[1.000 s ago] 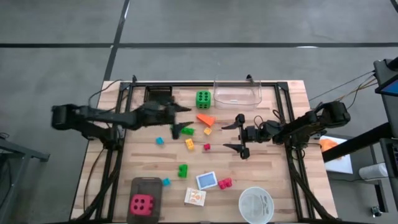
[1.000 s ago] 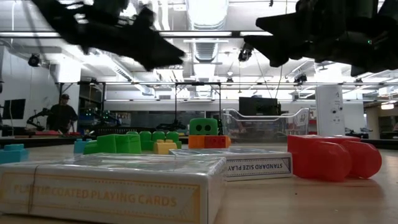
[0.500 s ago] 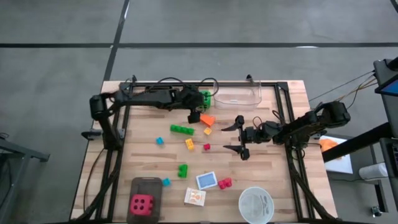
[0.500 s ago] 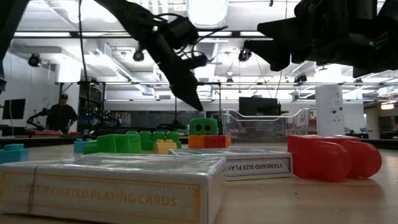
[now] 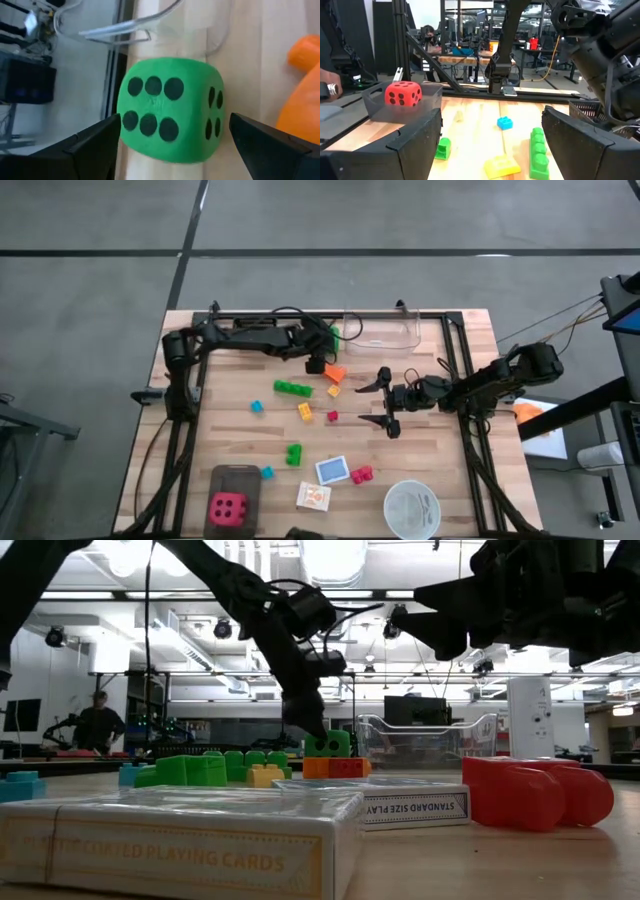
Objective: Pick & Place Toys
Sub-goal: Put the green die into the gray bin
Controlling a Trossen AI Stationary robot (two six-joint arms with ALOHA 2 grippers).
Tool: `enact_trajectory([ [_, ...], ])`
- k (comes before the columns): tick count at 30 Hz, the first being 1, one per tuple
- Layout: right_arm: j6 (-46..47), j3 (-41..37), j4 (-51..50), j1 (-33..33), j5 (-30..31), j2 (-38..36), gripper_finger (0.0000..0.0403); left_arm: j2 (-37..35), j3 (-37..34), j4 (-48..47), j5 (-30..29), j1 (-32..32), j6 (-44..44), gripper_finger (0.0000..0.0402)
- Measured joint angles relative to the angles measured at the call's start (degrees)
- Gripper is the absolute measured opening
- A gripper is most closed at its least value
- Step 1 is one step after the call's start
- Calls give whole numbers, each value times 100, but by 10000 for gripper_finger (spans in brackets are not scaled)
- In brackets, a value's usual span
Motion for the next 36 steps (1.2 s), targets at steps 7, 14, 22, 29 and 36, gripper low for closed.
enact_trajectory([
  [7, -2, 1, 5, 0, 45, 0, 334, 276, 0, 131, -22, 140, 87, 373],
  [14, -15, 2, 3, 0, 70, 2, 334, 393, 4, 214, -62, 240, 87, 372],
  [22, -4, 2, 1, 0, 95, 2, 334, 395, 4, 208, -103, 244, 111, 301],
  [29, 41, 2, 1, 4, 103, 2, 334, 395, 4, 204, -109, 227, 39, 199],
  [36, 70, 2, -14, 7, 103, 2, 334, 398, 4, 165, -101, 191, 87, 156],
])
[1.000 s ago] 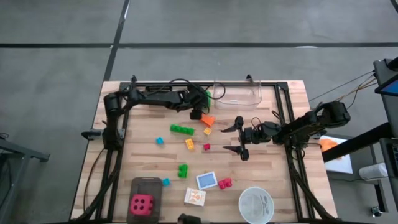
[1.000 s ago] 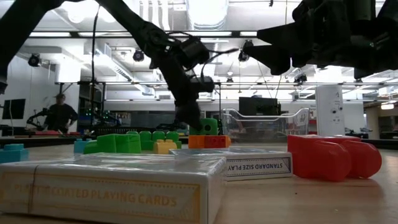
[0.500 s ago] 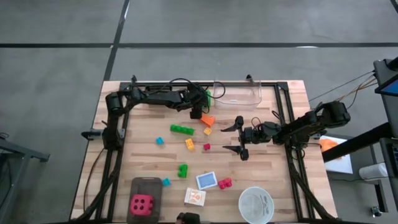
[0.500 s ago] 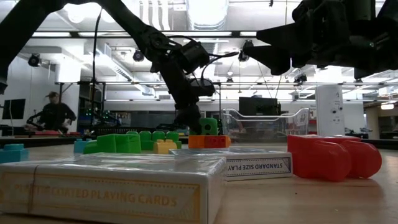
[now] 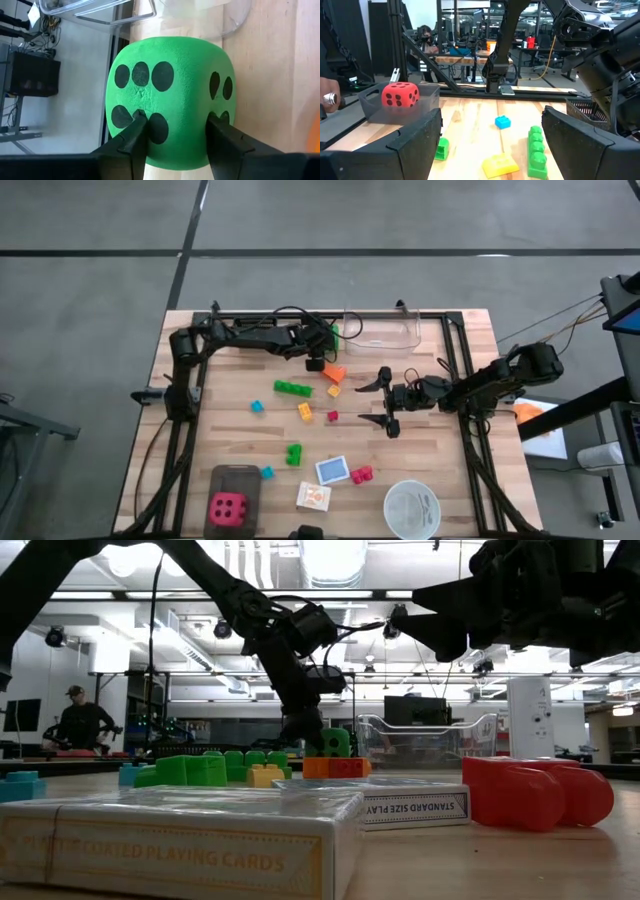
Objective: Pick & Place Toys
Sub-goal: Put the green die into the gray bin
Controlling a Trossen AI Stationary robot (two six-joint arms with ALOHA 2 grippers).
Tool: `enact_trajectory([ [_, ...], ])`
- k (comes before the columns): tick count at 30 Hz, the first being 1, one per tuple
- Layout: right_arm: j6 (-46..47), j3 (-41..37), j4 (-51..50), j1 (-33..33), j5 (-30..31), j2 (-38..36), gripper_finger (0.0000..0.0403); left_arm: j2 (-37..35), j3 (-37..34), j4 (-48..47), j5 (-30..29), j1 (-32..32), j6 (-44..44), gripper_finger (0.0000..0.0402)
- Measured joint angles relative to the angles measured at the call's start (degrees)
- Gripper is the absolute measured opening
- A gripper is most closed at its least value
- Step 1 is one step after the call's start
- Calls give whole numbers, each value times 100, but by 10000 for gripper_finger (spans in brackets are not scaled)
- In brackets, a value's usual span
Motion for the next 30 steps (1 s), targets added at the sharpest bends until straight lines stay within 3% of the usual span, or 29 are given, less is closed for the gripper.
enact_trajectory([
  [21, 17, 0, -88, 4, -2, 0, 334, -155, -27, -414, 75, -22, -103, 145],
  [30, 20, 4, -162, 5, -2, 2, 334, -942, -222, -635, 1143, 3, -663, 134],
])
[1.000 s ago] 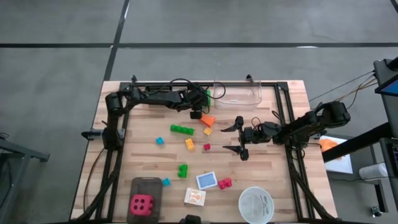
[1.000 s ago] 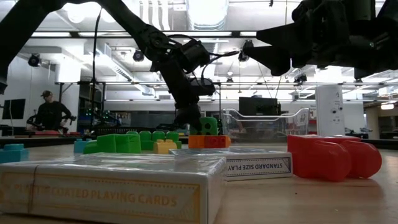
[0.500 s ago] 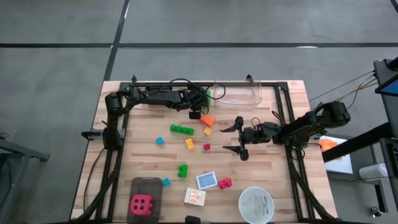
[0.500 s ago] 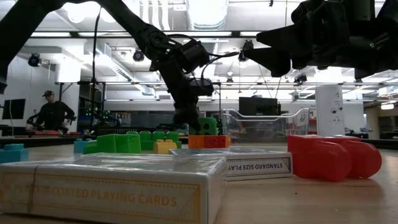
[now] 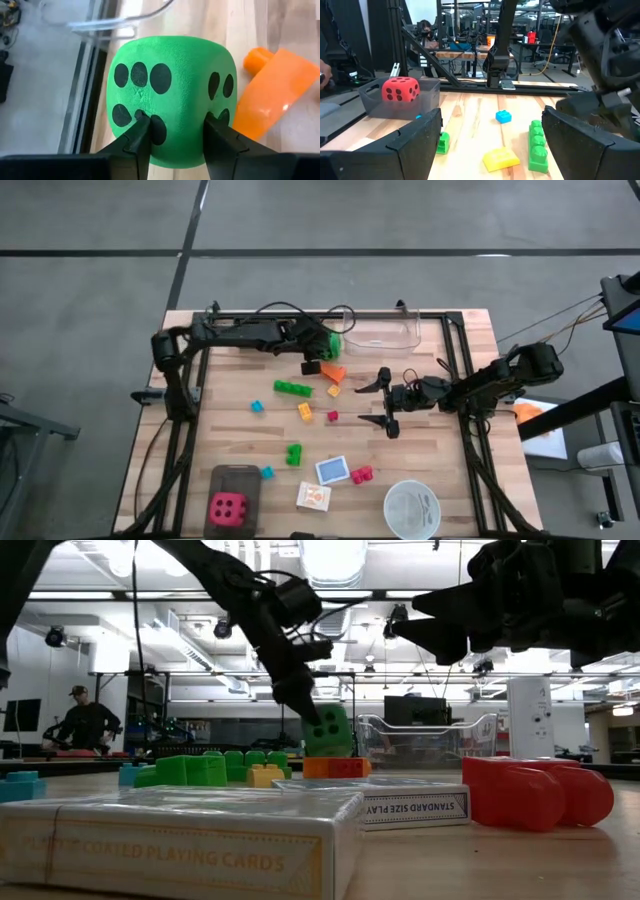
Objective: Pick & Place Toys
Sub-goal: Put the green die into the gray bin
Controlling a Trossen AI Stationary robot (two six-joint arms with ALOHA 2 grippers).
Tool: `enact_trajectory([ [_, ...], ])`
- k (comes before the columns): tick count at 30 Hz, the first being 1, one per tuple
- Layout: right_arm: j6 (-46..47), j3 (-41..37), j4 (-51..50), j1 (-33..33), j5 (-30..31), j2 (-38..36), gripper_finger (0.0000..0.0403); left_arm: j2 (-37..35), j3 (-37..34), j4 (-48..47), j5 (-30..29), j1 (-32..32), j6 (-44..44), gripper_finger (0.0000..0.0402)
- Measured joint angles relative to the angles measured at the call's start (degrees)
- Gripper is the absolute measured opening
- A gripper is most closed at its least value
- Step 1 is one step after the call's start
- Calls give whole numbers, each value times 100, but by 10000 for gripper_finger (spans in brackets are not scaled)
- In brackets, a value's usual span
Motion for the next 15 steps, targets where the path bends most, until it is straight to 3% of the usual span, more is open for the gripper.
enact_trajectory([
  [7, 20, 0, -35, 4, 0, 2, 334, -720, -687, 119, 289, 45, -102, 132],
  [15, 20, 0, -55, 4, 0, 2, 334, -2644, -2487, 1016, 1668, 152, -324, 130],
])
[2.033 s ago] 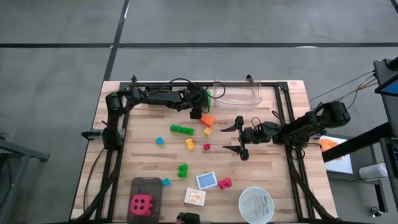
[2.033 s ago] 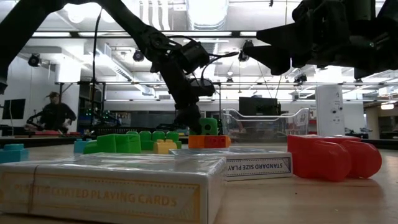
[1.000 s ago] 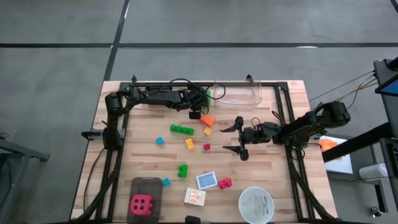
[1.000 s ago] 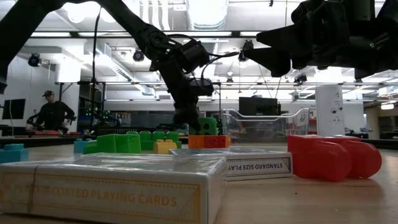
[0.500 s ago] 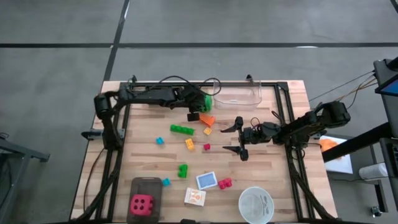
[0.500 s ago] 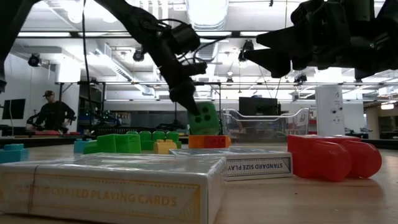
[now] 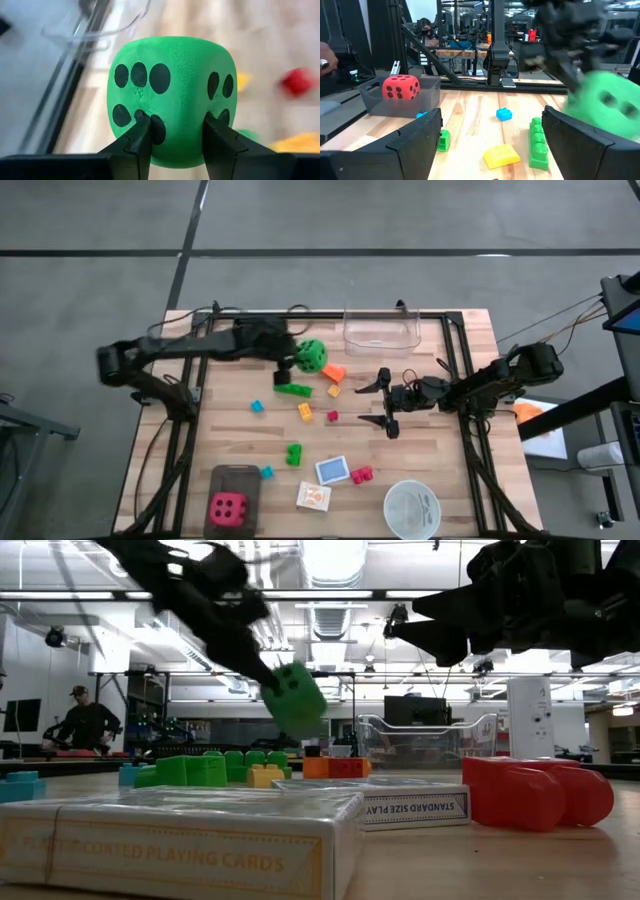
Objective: Pick & Place Toys
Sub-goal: Put the green die into the gray bin
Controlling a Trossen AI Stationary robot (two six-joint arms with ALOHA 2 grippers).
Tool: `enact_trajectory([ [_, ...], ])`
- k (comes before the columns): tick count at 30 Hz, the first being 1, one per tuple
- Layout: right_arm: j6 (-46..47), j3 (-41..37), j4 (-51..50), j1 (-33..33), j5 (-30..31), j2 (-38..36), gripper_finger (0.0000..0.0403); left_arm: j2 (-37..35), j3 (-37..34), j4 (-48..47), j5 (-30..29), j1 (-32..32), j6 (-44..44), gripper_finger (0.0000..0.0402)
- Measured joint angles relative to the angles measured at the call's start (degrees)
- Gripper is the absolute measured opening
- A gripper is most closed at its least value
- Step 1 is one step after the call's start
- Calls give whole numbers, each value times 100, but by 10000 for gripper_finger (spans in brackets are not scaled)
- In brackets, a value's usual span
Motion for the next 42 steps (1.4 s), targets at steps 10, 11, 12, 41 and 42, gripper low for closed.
enact_trajectory([
  [10, -2, 0, 18, -2, 0, 0, 334, -3540, -2226, 424, 2412, 4, -1169, 130],
  [11, -2, 0, 20, -2, 0, 0, 334, -3899, -2347, 334, 2624, -9, -1311, 130],
  [12, -2, 0, 22, -2, 0, 0, 334, -4202, -2462, 283, 2816, -46, -1460, 130],
  [41, 10, 11, 22, -2, 22, -7, 334, -4437, -1546, -2088, 1582, -4089, -3580, 128],
  [42, 20, 11, 22, -2, 22, -7, 334, -4344, -1530, -2085, 1568, -4222, -3674, 128],
])
